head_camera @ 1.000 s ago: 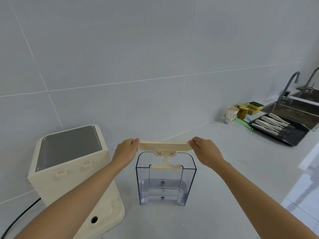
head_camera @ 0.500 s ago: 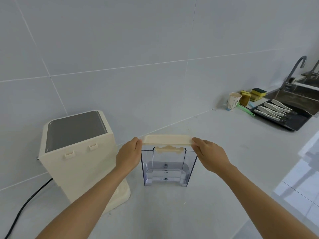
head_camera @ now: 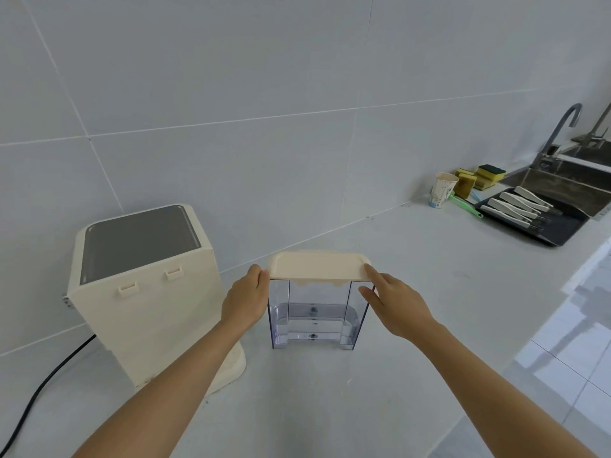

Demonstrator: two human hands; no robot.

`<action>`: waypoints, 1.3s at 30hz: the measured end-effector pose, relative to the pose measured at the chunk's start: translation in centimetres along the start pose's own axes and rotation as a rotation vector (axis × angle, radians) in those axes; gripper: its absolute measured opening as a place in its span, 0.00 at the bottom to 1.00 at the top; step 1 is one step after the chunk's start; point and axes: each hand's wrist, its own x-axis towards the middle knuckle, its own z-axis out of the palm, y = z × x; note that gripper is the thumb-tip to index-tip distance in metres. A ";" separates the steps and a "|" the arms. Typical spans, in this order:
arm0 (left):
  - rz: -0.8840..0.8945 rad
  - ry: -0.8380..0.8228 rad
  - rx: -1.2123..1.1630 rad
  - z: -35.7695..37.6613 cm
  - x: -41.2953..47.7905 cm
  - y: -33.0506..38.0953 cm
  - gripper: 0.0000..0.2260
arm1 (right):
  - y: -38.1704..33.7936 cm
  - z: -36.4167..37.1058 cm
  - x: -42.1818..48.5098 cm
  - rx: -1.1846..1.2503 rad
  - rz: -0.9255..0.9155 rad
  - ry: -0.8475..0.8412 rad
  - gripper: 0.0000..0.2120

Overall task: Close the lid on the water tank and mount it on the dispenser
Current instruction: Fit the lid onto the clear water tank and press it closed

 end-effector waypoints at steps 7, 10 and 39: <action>-0.321 -0.094 -0.570 0.4 -0.8 0.4 0.12 | 0.3 -1.3 1.9 0.319 0.145 0.020 0.25; -0.422 -0.091 -0.712 1.5 -1.8 0.8 0.17 | -0.1 -1.7 3.6 0.629 0.252 -0.011 0.26; -0.349 -0.357 -0.714 2.6 3.8 1.4 0.29 | -3.9 -0.5 0.4 1.105 0.388 -0.422 0.16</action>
